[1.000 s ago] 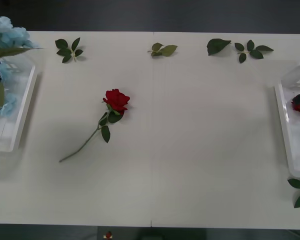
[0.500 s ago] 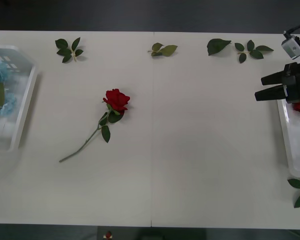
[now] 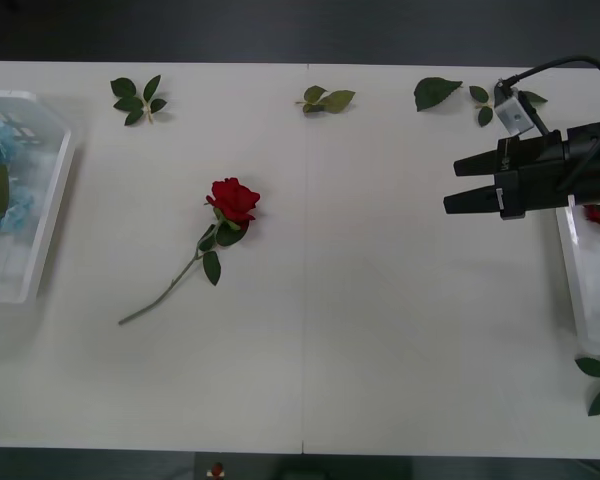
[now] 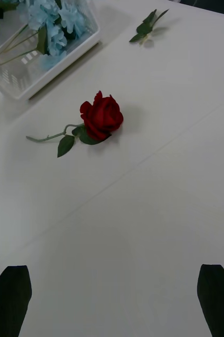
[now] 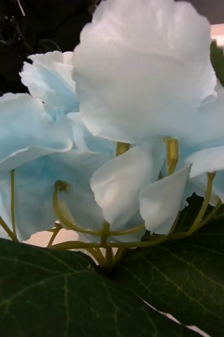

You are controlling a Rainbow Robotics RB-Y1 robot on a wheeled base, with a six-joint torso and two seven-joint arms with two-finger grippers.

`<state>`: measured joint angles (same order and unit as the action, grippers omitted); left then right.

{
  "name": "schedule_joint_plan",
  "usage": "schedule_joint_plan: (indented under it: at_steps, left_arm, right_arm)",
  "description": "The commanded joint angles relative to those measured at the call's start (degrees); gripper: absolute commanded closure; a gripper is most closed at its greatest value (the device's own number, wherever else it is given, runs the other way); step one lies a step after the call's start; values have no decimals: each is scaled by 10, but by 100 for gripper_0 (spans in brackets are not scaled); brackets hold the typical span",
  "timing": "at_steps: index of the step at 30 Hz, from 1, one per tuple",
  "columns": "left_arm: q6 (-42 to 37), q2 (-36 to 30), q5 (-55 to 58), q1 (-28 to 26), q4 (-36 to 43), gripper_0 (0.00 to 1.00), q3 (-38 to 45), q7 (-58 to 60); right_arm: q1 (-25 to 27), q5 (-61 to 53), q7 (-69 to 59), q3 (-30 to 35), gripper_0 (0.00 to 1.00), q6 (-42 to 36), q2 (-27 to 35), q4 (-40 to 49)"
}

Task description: Put the red flowers into the right box and the blue flowers into the left box

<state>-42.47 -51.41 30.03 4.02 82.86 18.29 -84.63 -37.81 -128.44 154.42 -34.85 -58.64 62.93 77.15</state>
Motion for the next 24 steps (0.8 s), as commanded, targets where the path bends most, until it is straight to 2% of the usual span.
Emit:
schedule_joint_plan:
  at_steps: [1,12,15,19,22,24]
  left_arm:
    - [49,-15,-1,-1,-30,100,-19,12]
    - [54,-15,-1,-6,-33,98,-26,0]
    - [54,-15,2,-6,-33,88,-26,-6]
    - [54,-15,9,-7,-32,53,-26,-17]
    - [52,-16,26,-9,-29,37,-23,-26]
    - [43,-16,48,-16,-17,31,-13,-48]
  right_arm:
    - [-20,-1,6,7,9,5,7,10]
    - [-22,-20,6,0,8,-3,9,81]
    - [-21,-21,6,-1,9,-5,9,107]
    - [-18,-21,6,-6,8,-3,9,125]
    - [-19,-27,6,-5,9,3,10,139]
    - [-18,-29,6,-5,8,6,11,143]
